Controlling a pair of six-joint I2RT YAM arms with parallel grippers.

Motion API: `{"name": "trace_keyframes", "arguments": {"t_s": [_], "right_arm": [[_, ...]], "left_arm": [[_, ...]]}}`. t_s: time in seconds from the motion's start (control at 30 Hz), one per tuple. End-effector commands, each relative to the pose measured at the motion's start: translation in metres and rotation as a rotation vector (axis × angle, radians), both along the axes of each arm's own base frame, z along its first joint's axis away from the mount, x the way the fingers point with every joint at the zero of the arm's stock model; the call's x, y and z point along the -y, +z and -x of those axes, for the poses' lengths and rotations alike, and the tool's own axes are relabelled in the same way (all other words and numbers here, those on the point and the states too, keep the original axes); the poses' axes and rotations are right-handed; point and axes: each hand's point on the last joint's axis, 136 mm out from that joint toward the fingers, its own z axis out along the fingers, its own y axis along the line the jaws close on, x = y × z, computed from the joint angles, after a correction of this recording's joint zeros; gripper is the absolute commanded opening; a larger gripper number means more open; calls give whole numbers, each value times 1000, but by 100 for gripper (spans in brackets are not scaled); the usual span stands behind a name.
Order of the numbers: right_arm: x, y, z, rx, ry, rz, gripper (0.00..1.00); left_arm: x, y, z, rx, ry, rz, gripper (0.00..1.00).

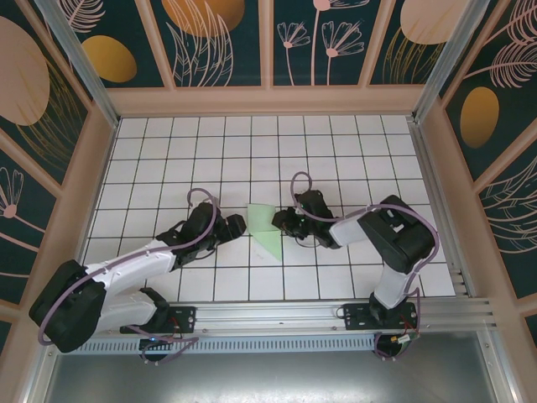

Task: Fold a paper plane with a square sheet of paper (pick it up from the middle)
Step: Fold the wing for the fifth time at the center of the table.

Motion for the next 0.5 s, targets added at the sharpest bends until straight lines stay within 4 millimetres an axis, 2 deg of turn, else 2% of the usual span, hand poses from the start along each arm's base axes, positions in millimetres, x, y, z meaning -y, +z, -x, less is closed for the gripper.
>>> {"name": "trace_keyframes", "arguments": {"t_s": [0.0, 0.13, 0.3, 0.4, 0.47], "right_arm": [[9, 2, 1, -30, -75, -22, 22], [10, 27, -4, 45, -38, 29, 26], [30, 62, -11, 180, -75, 115, 28], [29, 87, -3, 293, -37, 55, 27], [21, 97, 10, 298, 48, 13, 26]], "left_arm": [[16, 12, -6, 19, -36, 54, 78], [22, 13, -6, 8, -56, 87, 78], [29, 12, -8, -14, -70, 129, 82], [30, 11, -10, -24, -70, 145, 85], [31, 11, -13, -29, -70, 151, 87]]}}
